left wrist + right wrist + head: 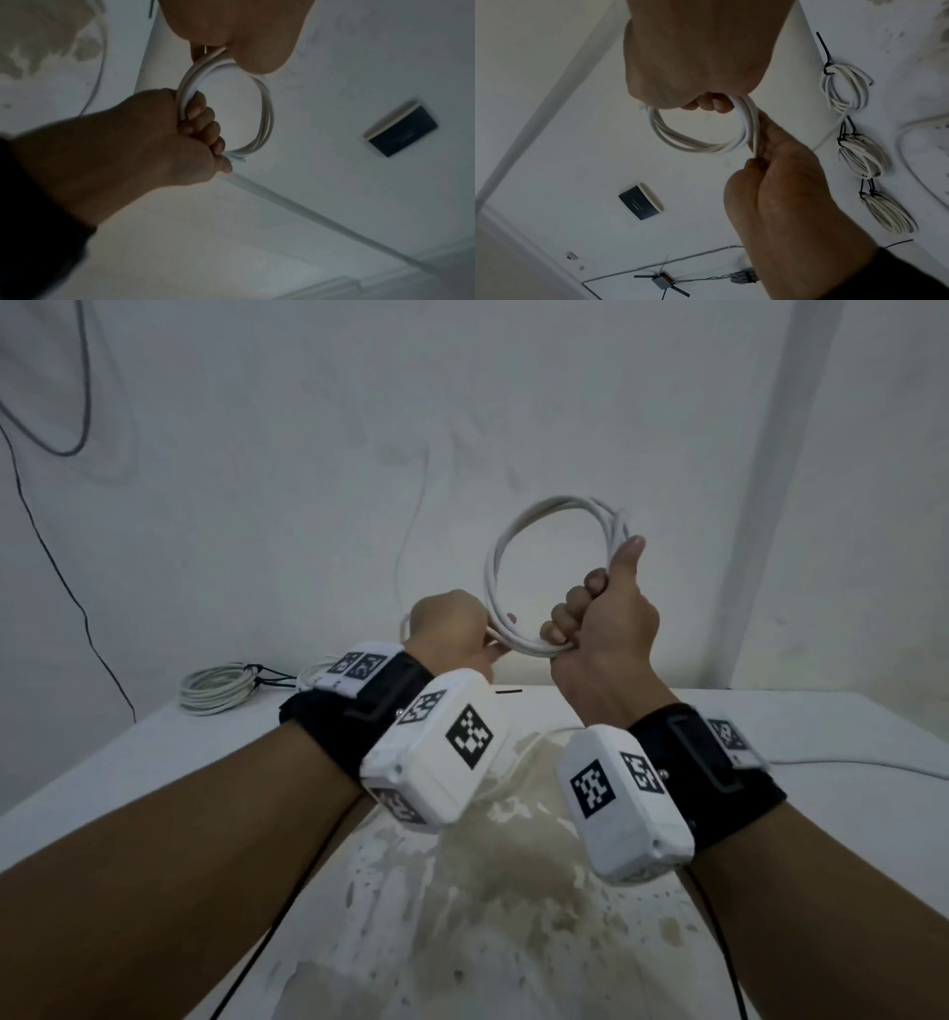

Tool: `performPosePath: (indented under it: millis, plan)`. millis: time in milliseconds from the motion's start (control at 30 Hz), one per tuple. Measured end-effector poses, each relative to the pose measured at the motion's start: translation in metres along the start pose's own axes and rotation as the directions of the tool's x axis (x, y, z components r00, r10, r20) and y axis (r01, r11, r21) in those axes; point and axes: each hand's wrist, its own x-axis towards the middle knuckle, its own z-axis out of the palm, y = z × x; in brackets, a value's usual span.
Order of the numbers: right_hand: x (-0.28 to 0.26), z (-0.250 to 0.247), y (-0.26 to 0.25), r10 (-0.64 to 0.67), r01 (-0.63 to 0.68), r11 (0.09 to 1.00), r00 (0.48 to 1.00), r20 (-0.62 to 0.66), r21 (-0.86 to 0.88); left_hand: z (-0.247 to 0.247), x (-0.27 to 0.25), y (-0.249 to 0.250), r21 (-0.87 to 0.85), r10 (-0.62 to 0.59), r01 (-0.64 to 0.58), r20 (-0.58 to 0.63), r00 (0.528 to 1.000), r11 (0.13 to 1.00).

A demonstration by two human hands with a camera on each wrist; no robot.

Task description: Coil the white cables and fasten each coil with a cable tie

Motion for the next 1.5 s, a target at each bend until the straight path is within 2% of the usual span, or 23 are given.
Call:
performPosePath:
  millis: [133,200,267,333,400,433,567,600,700,800,867,933,1067,1133,1267,1433,1500]
  plan:
    - [-0.001,-0.002,-0.003,0.074,-0.068,0.993,0.995,0.071,-0.093,-0.006,0.009,0.011,0.026,0.115,-0.113,-0.052,0.992,0.993]
    - [-0.003,-0.003,-0.001,0.114,-0.095,0.98,0.988,0.105,-0.177,-0.006,0.012,0.02,0.103,0.219,-0.215,-0.024,0.975,0.971]
    - [-0.005,-0.003,0.004,0.148,-0.114,0.962,0.982,0.12,-0.249,-0.005,0.015,0.031,0.25,0.342,-0.341,0.044,0.939,0.906]
    - [-0.007,-0.005,0.008,0.165,-0.128,0.953,0.979,0.117,-0.273,-0.007,0.016,0.044,0.451,0.418,-0.453,0.183,0.89,0.769]
    - [-0.007,-0.006,0.008,0.183,-0.143,0.95,0.975,0.124,-0.277,-0.011,0.016,0.054,0.572,0.395,-0.51,0.323,0.86,0.642]
    - [-0.007,-0.006,0.008,0.193,-0.148,0.946,0.972,0.136,-0.288,-0.014,0.016,0.057,0.592,0.372,-0.525,0.37,0.851,0.611]
    - [-0.008,-0.005,0.003,0.191,-0.096,0.91,0.961,0.202,-0.404,-0.019,0.013,0.067,0.582,0.317,-0.582,0.497,0.808,0.568]
    - [-0.009,-0.004,0.004,0.181,-0.066,0.894,0.958,0.222,-0.444,-0.019,0.011,0.07,0.594,0.31,-0.611,0.535,0.786,0.523]
    - [-0.011,-0.002,0.006,0.158,0.017,0.837,0.95,0.27,-0.548,-0.015,0.006,0.079,0.633,0.249,-0.71,0.667,0.702,0.307]
    - [-0.012,-0.003,0.007,0.147,0.081,0.785,0.938,0.313,-0.614,-0.012,0.002,0.083,0.649,0.168,-0.74,0.721,0.672,0.177]
    - [-0.012,-0.003,0.005,0.15,0.103,0.768,0.931,0.334,-0.632,-0.012,0.002,0.083,0.648,0.147,-0.743,0.729,0.669,0.167]
    - [-0.013,-0.004,0.003,0.178,0.068,0.781,0.929,0.325,-0.62,-0.011,0.002,0.082,0.653,0.162,-0.733,0.716,0.68,0.19]
    - [-0.011,-0.008,0.002,0.358,-0.16,0.8,0.9,0.247,-0.578,-0.014,0.009,0.076,0.662,0.167,-0.749,0.734,0.658,0.043]
    - [-0.009,-0.012,0.004,0.387,-0.18,0.785,0.89,0.241,-0.593,-0.018,0.014,0.07,0.663,0.146,-0.749,0.741,0.655,-0.01]
    - [-0.006,-0.017,0.008,0.329,-0.156,0.807,0.92,0.214,-0.57,-0.022,0.015,0.061,0.646,0.115,-0.758,0.763,0.637,-0.091]
    - [-0.001,-0.021,0.008,0.318,-0.14,0.803,0.922,0.22,-0.579,-0.03,0.017,0.047,0.603,0.196,-0.795,0.79,0.581,-0.07]
    - [0.0,-0.023,0.009,0.308,-0.125,0.796,0.926,0.219,-0.592,-0.03,0.019,0.041,0.601,0.238,-0.799,0.776,0.584,0.002]
